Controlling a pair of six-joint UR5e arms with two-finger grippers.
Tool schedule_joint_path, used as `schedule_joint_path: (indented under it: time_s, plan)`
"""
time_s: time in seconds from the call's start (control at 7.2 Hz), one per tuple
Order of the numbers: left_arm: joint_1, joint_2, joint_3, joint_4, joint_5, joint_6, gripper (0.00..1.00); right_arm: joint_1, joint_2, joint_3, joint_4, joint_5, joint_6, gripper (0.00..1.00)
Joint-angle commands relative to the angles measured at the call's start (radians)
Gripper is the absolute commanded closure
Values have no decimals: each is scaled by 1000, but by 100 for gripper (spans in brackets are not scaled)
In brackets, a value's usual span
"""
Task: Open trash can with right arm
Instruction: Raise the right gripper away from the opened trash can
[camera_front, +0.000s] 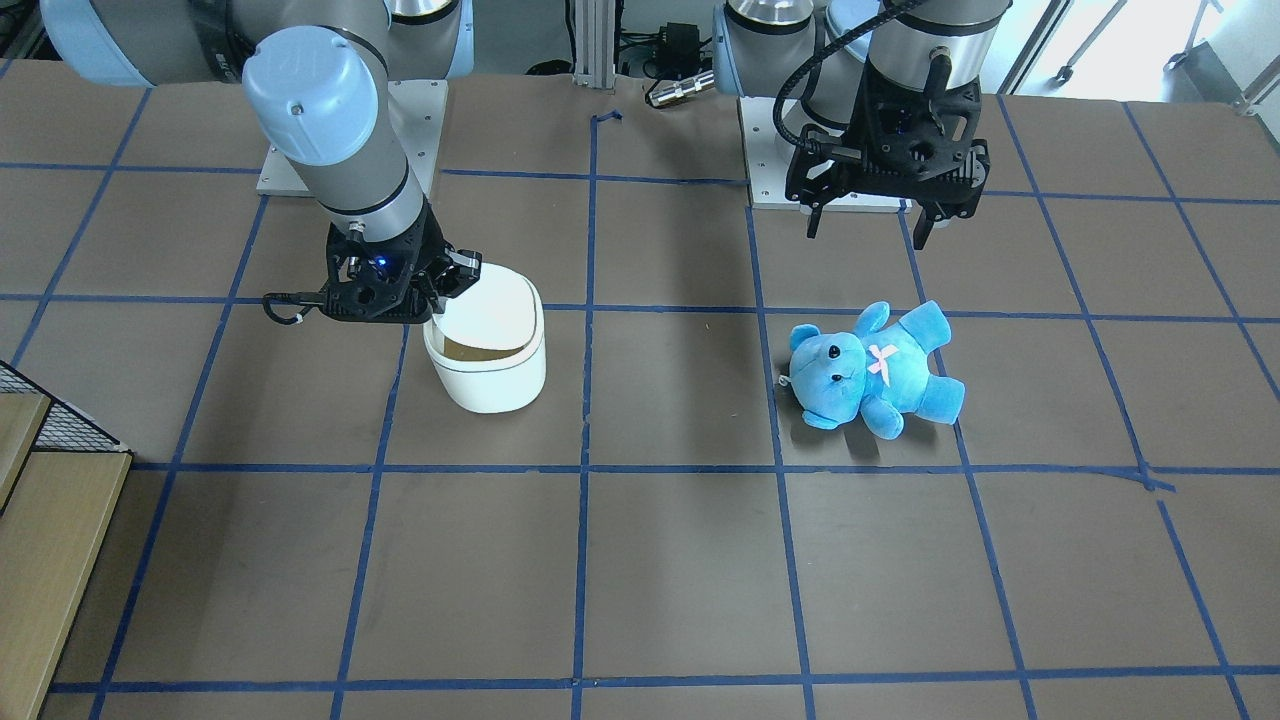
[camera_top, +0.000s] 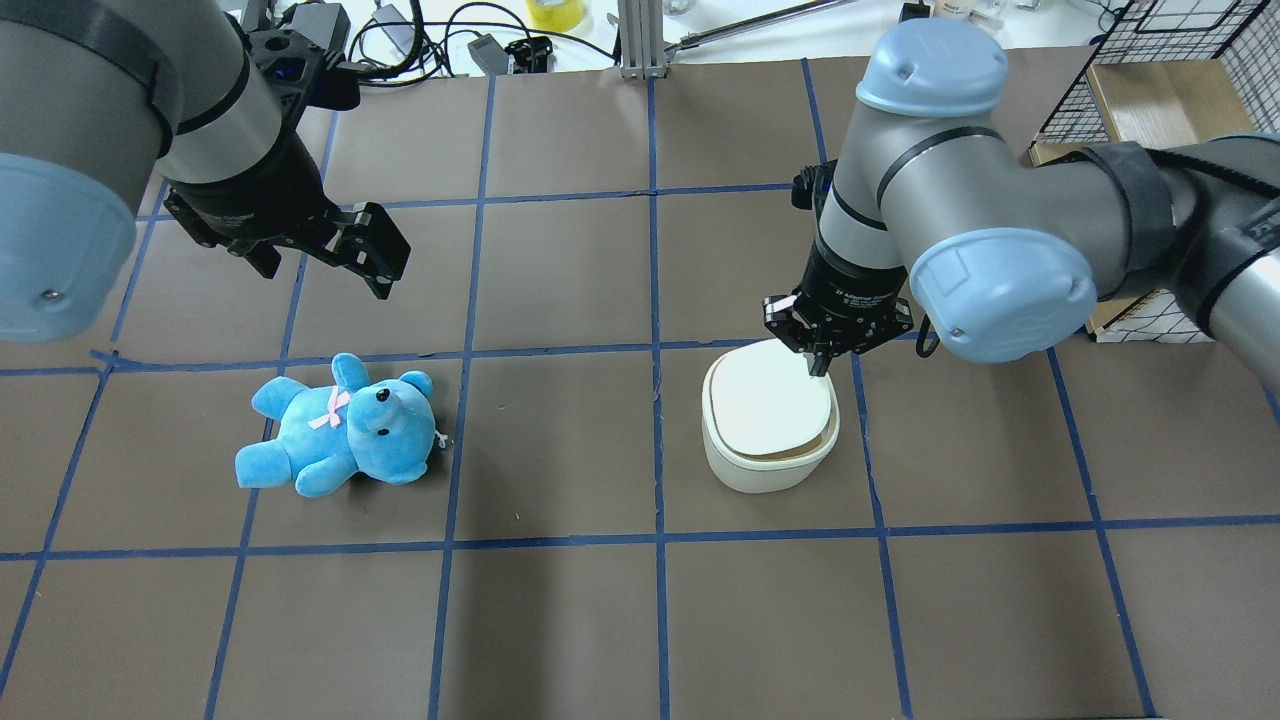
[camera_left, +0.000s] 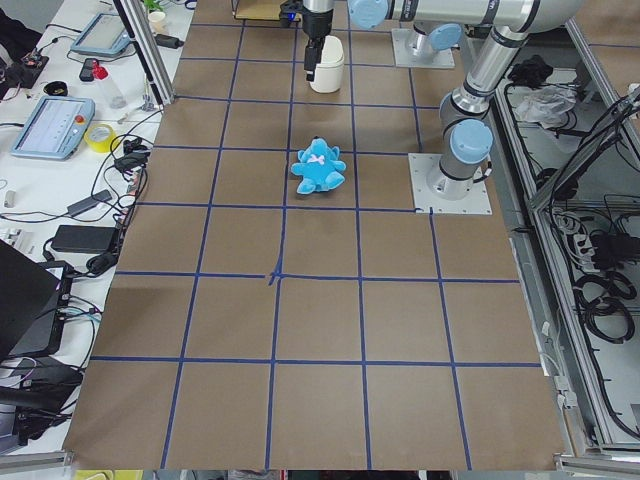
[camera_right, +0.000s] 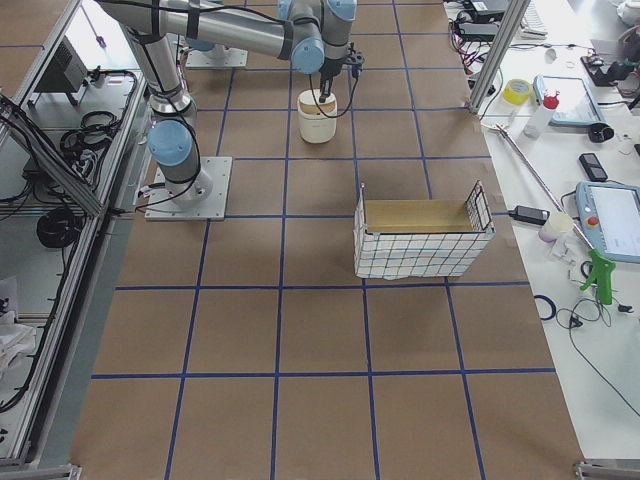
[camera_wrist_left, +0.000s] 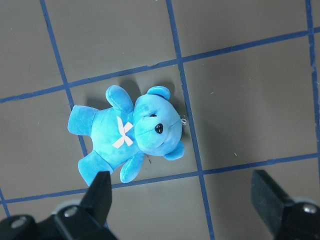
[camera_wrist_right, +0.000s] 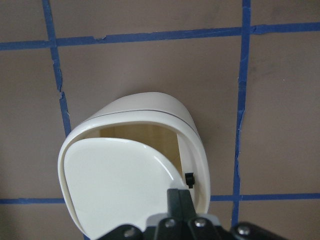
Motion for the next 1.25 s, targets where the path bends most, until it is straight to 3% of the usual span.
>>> schedule_joint_path:
  time_s: [0.0, 0.14, 0.28, 0.56, 1.11]
  plan:
    - [0, 0, 0, 0, 0, 0, 0, -12, -10, -108, 75, -13, -1, 61]
    - [0, 0, 0, 0, 0, 0, 0, -12, -23, -151, 77, -16, -3, 22]
    - [0, 0, 0, 0, 0, 0, 0, -19, -40, -161, 71, -19, -9, 0]
    - [0, 0, 0, 0, 0, 0, 0, -36, -56, -161, 69, -85, -14, 0]
    - [0, 0, 0, 0, 0, 0, 0, -81, -114, -163, 135, -87, -17, 0]
